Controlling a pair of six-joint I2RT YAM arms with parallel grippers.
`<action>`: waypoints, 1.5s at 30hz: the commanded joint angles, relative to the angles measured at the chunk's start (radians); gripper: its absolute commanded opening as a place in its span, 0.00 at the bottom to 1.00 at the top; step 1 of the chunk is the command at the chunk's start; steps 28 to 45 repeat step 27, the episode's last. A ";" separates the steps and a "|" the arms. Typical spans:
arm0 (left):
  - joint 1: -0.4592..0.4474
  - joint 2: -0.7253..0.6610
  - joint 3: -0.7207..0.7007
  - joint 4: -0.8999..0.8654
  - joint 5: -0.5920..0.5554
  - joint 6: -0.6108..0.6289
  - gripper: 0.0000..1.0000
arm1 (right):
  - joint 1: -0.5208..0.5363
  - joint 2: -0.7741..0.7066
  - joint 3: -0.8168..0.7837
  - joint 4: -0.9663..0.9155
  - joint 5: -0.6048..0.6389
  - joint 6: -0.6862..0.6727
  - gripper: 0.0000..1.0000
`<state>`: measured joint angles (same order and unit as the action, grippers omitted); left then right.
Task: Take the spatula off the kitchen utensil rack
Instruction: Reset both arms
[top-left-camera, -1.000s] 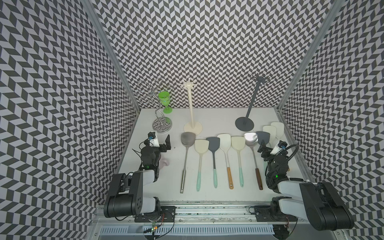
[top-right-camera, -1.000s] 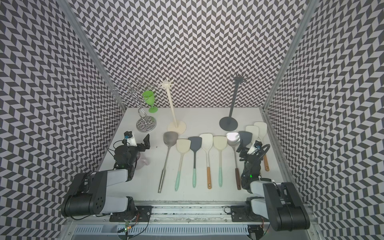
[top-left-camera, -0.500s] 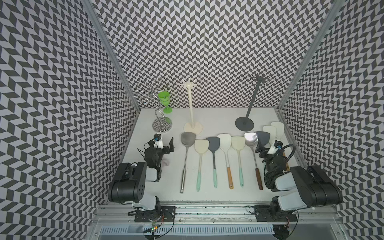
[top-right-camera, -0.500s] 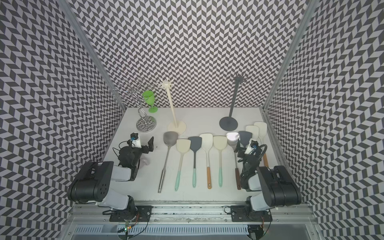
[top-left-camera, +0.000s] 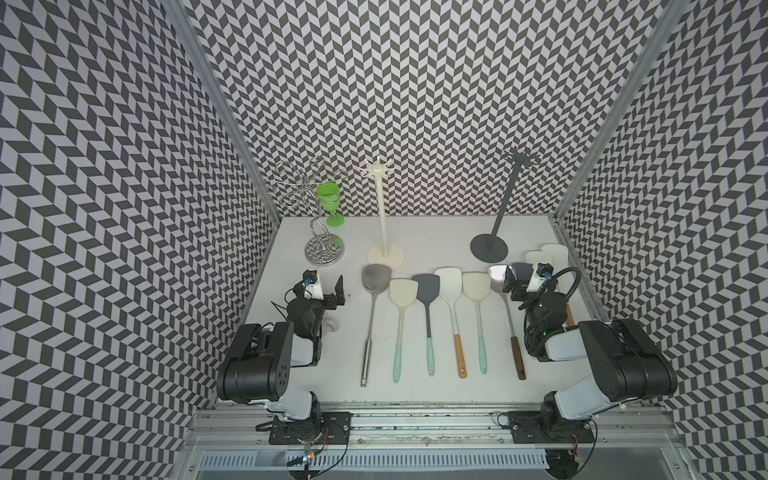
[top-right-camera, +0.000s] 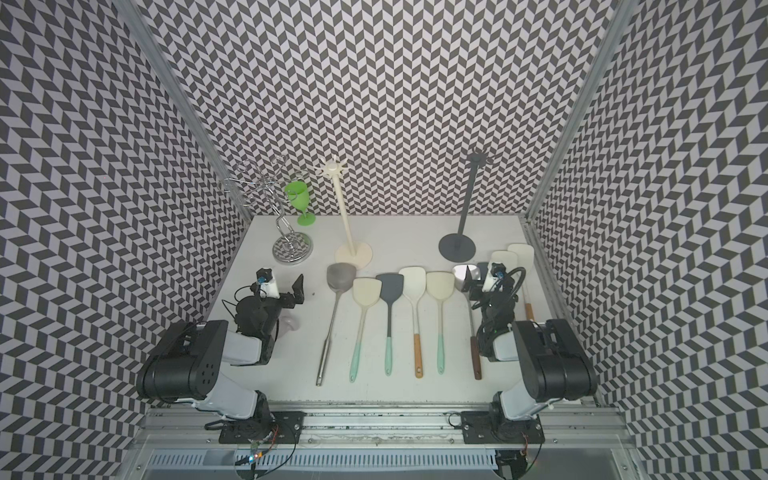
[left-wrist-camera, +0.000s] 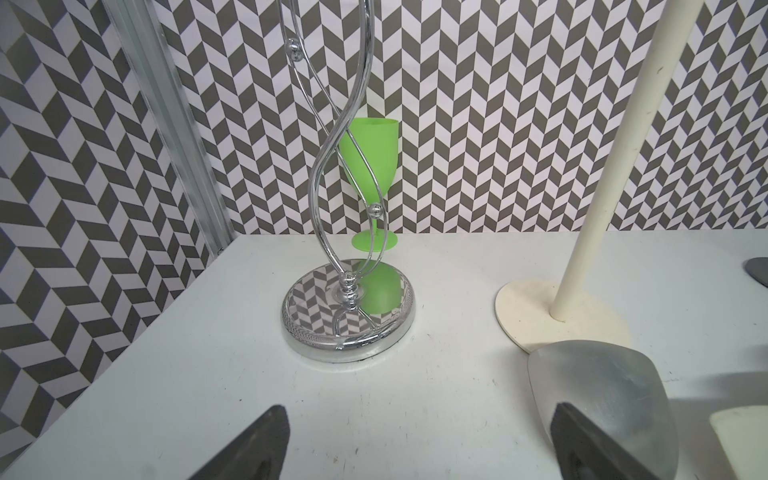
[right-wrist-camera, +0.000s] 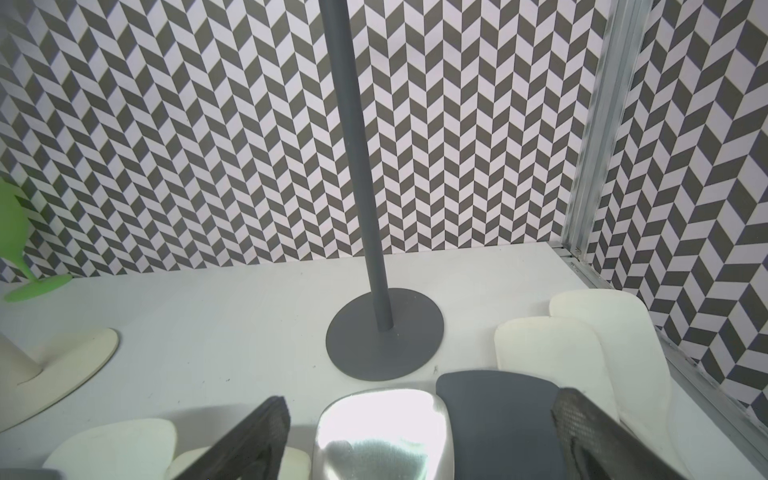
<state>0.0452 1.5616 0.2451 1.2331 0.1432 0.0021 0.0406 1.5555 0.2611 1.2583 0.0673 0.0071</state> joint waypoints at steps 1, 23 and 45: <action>-0.012 -0.003 0.015 0.017 -0.025 -0.001 1.00 | -0.004 0.015 -0.020 0.079 -0.029 -0.025 1.00; -0.025 -0.005 0.020 0.007 -0.045 0.008 1.00 | -0.003 0.015 -0.012 0.059 -0.032 -0.027 1.00; -0.025 -0.005 0.020 0.008 -0.045 0.008 1.00 | -0.003 0.012 -0.014 0.061 -0.031 -0.027 1.00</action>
